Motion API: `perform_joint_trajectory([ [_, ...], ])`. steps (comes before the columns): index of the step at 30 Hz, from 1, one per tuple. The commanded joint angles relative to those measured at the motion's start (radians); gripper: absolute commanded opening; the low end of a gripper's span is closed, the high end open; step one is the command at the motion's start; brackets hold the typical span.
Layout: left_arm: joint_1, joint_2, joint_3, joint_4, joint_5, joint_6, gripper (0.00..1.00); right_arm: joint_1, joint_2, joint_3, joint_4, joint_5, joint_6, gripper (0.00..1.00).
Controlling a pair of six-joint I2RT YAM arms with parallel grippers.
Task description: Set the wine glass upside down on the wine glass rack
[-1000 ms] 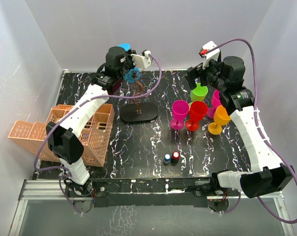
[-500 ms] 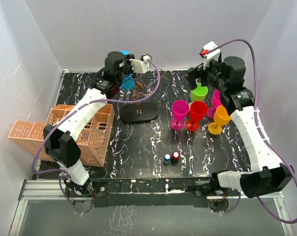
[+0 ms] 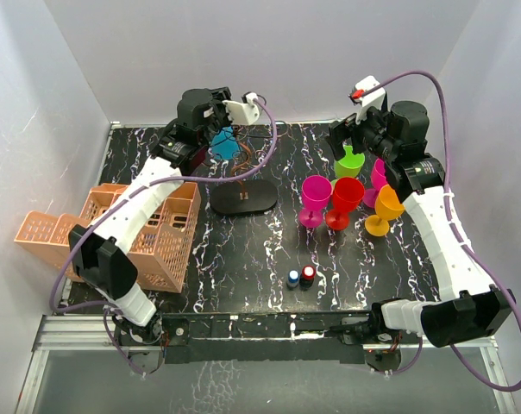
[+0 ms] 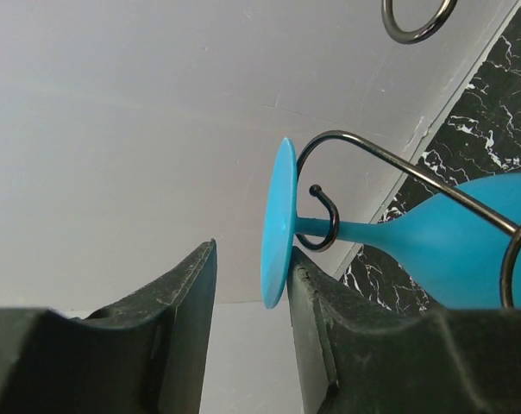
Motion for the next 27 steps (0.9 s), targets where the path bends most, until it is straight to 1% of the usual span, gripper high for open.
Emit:
perform_joint_trajectory([
  [1, -0.002, -0.101, -0.015, -0.014, 0.015, -0.028, 0.38, -0.005, -0.033, 0.007, 0.054, -0.006, -0.005, 0.98],
  [6, -0.002, -0.137, -0.034, -0.053, 0.017, -0.034, 0.43, -0.005, -0.031, 0.011, 0.045, 0.001, -0.016, 0.98],
  [14, -0.002, -0.183, -0.045, -0.126, 0.029, -0.042, 0.53, -0.004, -0.027, 0.016, 0.036, 0.008, -0.030, 0.98],
  [22, -0.001, -0.206, -0.029, -0.155, 0.019, -0.037, 0.57, -0.005, -0.022, 0.027, -0.017, 0.009, -0.054, 0.98],
  [27, -0.002, -0.230, -0.009, -0.190, 0.003, -0.081, 0.60, -0.004, -0.031, 0.026, -0.083, 0.014, -0.094, 0.98],
])
